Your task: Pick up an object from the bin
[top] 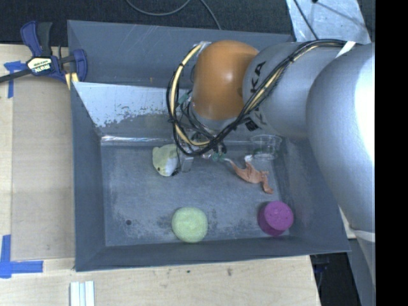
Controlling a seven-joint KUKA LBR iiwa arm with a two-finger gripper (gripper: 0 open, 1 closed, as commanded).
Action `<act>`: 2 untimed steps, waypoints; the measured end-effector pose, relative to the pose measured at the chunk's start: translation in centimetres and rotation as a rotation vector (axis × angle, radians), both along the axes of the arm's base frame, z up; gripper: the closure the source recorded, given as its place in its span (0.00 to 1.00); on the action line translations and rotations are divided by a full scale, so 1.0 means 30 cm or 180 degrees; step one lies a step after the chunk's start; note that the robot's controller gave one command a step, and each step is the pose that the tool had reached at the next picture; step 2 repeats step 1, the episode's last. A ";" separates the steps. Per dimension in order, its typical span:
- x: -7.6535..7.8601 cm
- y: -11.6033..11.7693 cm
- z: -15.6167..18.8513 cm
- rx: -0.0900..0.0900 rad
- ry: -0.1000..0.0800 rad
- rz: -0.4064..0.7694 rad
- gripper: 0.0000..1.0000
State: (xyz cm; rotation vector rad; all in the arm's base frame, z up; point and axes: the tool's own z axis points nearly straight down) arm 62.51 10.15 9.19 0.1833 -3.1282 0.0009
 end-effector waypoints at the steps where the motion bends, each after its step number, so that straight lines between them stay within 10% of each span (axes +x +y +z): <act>1: 0.008 0.001 0.071 0.0004 -0.0027 0.0000 1.00; 2: 0.008 0.001 0.071 0.0004 -0.0027 0.0000 1.00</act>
Offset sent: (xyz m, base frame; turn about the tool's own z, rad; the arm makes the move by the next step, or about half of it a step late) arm -0.0001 0.0000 0.0540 0.0000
